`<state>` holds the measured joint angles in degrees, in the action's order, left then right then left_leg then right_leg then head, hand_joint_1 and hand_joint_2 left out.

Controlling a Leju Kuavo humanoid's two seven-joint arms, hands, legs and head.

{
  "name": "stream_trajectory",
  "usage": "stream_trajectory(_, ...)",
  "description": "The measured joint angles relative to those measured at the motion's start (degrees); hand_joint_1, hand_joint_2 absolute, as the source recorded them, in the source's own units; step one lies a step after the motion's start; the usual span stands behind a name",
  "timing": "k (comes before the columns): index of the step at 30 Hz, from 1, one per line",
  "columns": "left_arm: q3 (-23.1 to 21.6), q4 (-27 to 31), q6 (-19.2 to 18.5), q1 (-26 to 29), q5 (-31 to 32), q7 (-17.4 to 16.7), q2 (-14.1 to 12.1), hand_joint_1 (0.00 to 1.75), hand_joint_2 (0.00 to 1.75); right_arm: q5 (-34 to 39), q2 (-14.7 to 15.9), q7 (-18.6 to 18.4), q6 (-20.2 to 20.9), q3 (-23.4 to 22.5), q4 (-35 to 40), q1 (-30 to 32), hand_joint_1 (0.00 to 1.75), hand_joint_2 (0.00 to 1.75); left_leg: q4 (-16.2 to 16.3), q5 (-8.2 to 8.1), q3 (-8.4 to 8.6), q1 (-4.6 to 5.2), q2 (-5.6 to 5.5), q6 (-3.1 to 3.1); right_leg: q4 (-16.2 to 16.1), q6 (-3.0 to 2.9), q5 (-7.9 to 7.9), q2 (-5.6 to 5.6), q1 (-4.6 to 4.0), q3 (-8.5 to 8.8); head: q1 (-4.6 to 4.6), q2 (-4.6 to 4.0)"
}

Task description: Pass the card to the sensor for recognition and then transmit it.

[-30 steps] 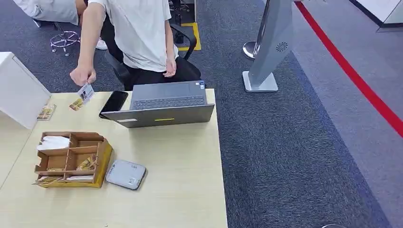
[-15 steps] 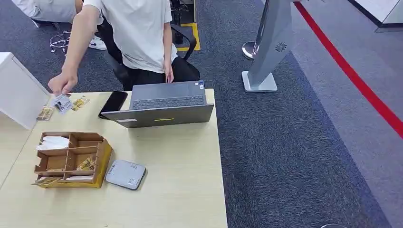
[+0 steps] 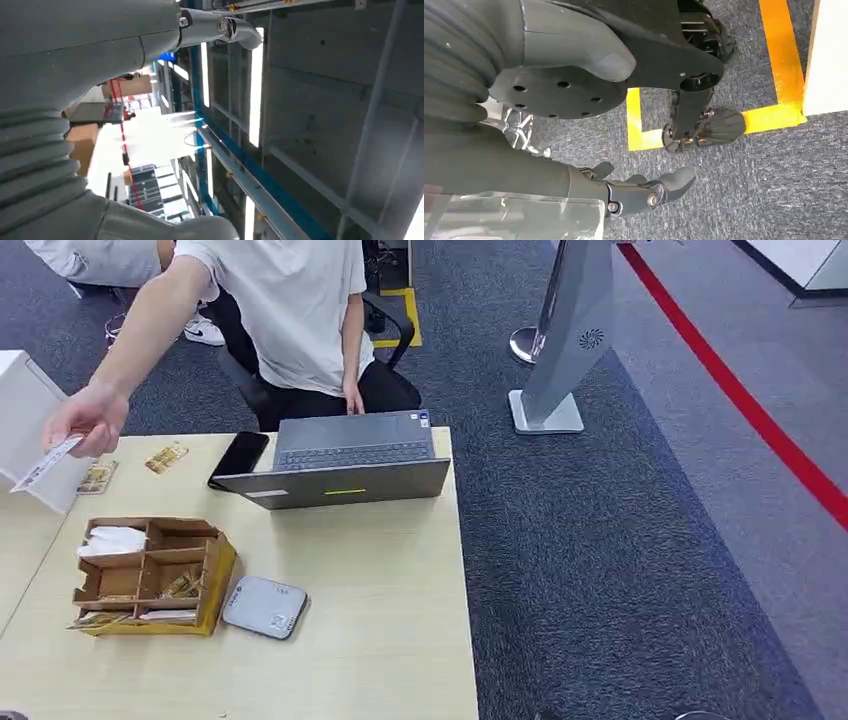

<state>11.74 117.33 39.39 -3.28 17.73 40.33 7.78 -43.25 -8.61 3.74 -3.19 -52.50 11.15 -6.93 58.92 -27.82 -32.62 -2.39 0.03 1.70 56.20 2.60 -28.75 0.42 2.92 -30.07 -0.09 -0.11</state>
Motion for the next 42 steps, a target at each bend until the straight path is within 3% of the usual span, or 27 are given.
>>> stream_trajectory(3,-0.59,-2.20,-0.02,-2.60,9.80,0.00,-0.46,0.00,0.00,-0.53,-0.07,-0.20,0.20,0.18,-0.04,-0.18,0.00,1.75,0.00,0.00,-0.02,0.02,-0.04,0.00,-0.01,0.00,0.00,-0.07,0.01,0.01,0.02,0.00)
stream_trajectory(7,1.43,-10.43,0.02,-9.73,40.72,-0.02,-0.69,0.00,0.00,-2.60,-0.33,-1.07,0.42,0.89,-0.07,-0.95,0.00,1.75,0.00,0.10,-0.03,0.02,-0.06,0.01,0.00,0.02,0.09,-0.08,0.01,0.04,0.09,0.00)
stream_trajectory(8,2.39,-12.53,0.02,-11.43,45.76,-0.15,-0.90,0.00,0.00,-2.86,-0.44,-1.09,0.39,1.01,-0.07,-1.17,0.00,1.75,0.00,0.12,-0.01,0.02,0.00,0.04,0.00,-0.06,0.15,-0.03,0.01,-0.01,0.09,0.00)
stream_trajectory(12,5.05,-22.12,0.13,-17.05,56.23,-4.43,-2.44,0.00,0.00,-3.32,-0.52,-1.16,0.00,1.14,-0.07,-1.36,0.00,1.75,0.00,0.15,-0.02,0.00,0.08,0.05,0.08,-0.09,0.20,0.09,0.00,-0.10,-0.04,0.00)
stream_trajectory(17,5.07,-31.00,0.18,-20.67,59.01,-11.50,-5.27,0.00,0.00,-3.37,-0.52,-1.07,-0.20,1.11,-0.09,-1.44,0.00,1.75,0.00,0.17,-0.04,0.00,0.08,0.08,0.09,-0.09,0.19,0.13,0.00,-0.14,-0.07,0.00)
stream_trajectory(27,2.97,-44.11,0.22,-24.16,58.27,-17.86,-9.90,0.00,0.00,-3.39,-0.52,-1.01,-0.94,1.09,-0.07,-1.43,0.00,1.75,0.00,0.18,-0.09,0.00,0.07,0.08,0.09,-0.09,0.18,0.11,0.00,-0.20,-0.04,0.00)
stream_trajectory(32,0.90,-48.44,0.26,-25.25,57.87,-19.21,-11.19,0.00,0.00,-3.39,-0.52,-0.85,-1.01,1.05,-0.09,-1.38,0.00,1.75,0.00,0.18,-0.09,0.00,0.07,0.08,0.09,-0.09,0.19,0.12,0.00,-0.19,-0.02,0.00)
stream_trajectory(42,-1.24,-51.65,0.26,-26.08,56.10,-19.76,-11.98,0.00,0.00,-3.32,-0.52,-0.85,-1.00,0.92,-0.09,-1.32,0.00,1.75,0.00,0.17,-0.10,0.00,0.08,0.08,0.09,-0.09,0.18,0.12,0.00,-0.20,-0.04,0.00)
